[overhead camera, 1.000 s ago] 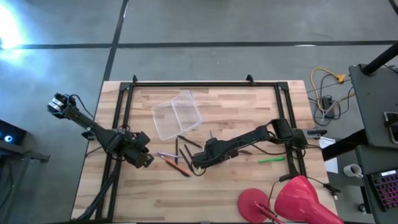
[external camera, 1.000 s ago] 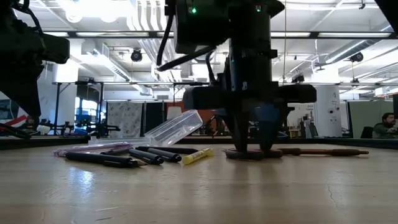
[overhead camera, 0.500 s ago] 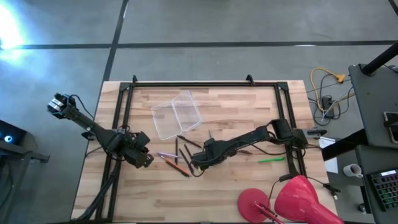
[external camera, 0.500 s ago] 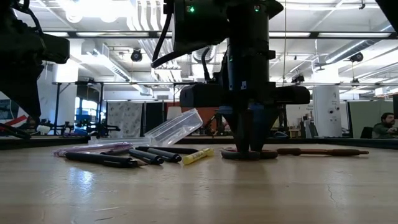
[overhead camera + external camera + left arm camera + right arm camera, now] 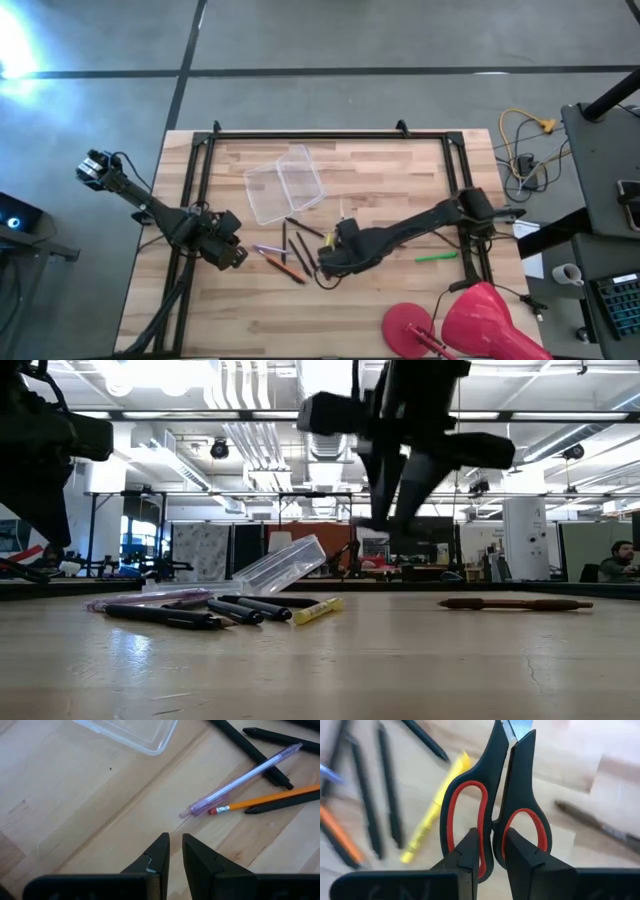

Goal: Pick & place school supplies into a supply box
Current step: Put the scissor into the transparent supply box

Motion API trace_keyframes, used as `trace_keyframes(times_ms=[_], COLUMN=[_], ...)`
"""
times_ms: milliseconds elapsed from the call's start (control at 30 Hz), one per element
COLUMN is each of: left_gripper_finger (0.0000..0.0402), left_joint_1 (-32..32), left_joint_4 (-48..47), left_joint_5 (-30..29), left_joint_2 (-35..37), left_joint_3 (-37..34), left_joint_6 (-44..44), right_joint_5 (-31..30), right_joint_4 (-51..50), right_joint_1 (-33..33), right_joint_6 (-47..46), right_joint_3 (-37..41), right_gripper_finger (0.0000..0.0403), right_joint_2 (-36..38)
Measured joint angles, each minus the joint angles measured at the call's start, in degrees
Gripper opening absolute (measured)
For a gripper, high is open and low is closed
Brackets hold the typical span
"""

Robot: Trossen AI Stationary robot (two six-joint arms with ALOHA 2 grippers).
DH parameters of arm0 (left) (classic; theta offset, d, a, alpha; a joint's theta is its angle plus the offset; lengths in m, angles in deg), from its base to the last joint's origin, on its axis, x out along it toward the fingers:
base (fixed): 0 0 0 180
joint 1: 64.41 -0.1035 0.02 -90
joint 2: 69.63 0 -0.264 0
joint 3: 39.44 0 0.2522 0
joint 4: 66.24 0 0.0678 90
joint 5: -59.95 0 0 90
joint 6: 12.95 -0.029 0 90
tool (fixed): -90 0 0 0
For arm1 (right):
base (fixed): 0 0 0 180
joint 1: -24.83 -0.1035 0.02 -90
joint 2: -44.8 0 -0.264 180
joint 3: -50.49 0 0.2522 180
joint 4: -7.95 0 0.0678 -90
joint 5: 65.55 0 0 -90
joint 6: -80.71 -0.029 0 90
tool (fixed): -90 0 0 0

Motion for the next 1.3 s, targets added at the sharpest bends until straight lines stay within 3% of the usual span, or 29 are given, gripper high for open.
trace_keyframes(times_ms=[100, 233, 333, 533, 767, 1000, 1167, 1300], left_gripper_finger=[0.0036, 0.0036, 0.0036, 0.0036, 0.0036, 0.0036, 0.0036, 0.0036], left_joint_1=[0.0, 0.0, 0.0, 0.0, 0.0, 0.0, 0.0, 0.0], left_joint_4=[0.0, 0.0, 0.7, 2.7, 6.6, 7.4, 7.3, 7.3], left_joint_5=[-0.1, -0.9, -1.2, -1.2, -2.9, -4.3, -4.3, -4.4], left_joint_2=[-0.1, -0.1, -0.1, -0.1, -0.1, -0.1, -0.1, -0.1], left_joint_3=[0.0, 0.0, 0.0, 0.0, 0.0, 0.0, 0.0, 0.0], left_joint_6=[0.0, 0.4, 0.5, 3.4, 7.4, 10.3, 10.9, 11.9], right_joint_5=[-3.7, -4.1, -1.0, 7.2, 16.0, 19.7, 17.1, 14.2], right_joint_4=[2.3, 12.9, 22.0, 34.7, 38.6, 39.6, 34.7, 29.4], right_joint_1=[0.5, 4.3, 8.3, 16.9, 24.2, 27.5, 27.8, 27.7], right_joint_6=[5.5, 20.8, 29.1, 36.7, 39.3, 37.1, 32.7, 30.6], right_joint_3=[0.1, -0.1, 0.0, -0.2, -0.1, -0.8, -1.1, -1.2], right_gripper_finger=[0.0053, 0.0053, 0.0053, 0.0053, 0.0053, 0.0053, 0.0059, 0.0120], right_joint_2=[2.5, 5.8, 5.9, 4.7, 0.2, -5.1, -6.6, -6.5])
